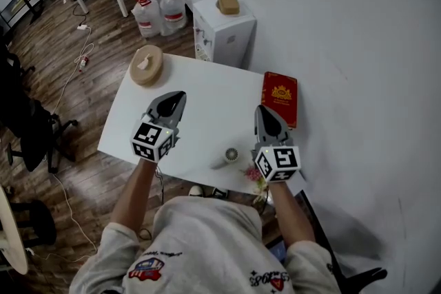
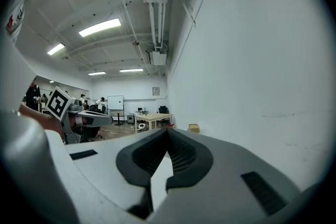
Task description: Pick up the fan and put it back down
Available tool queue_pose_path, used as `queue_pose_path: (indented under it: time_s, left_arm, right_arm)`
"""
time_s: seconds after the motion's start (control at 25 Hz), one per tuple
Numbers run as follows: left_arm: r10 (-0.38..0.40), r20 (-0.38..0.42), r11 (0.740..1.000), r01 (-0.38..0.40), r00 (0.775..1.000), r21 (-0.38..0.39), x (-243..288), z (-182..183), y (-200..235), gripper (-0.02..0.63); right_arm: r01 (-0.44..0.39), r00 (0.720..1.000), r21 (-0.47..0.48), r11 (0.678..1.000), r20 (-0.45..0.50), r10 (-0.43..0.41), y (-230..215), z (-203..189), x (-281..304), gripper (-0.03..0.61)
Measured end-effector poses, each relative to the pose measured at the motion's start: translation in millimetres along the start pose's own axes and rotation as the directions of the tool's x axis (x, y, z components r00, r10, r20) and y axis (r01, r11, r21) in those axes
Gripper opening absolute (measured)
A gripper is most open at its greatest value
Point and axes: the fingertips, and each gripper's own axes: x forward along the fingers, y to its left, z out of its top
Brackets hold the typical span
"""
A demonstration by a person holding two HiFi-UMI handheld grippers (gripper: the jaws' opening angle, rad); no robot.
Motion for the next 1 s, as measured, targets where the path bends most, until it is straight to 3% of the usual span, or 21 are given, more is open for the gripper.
queue_pose_path:
  time_s: [0.4,1.0]
  left_arm:
    - [-0.001,0.001,1.000,0.001,1.000,-0.024,8,-7,-4,0.005]
    - [-0.007,-0.056,0.999,0.004,0.998,-0.052,11,-27,-12,0.005]
  right_arm:
    - [-0.010,1.000,-0.054,0.998,0.013,0.011,4,2,-2,-0.011]
    - [-0.011,1.000,-0.037,0.999,-0.005,0.011,-2,-3,-2,-0.011]
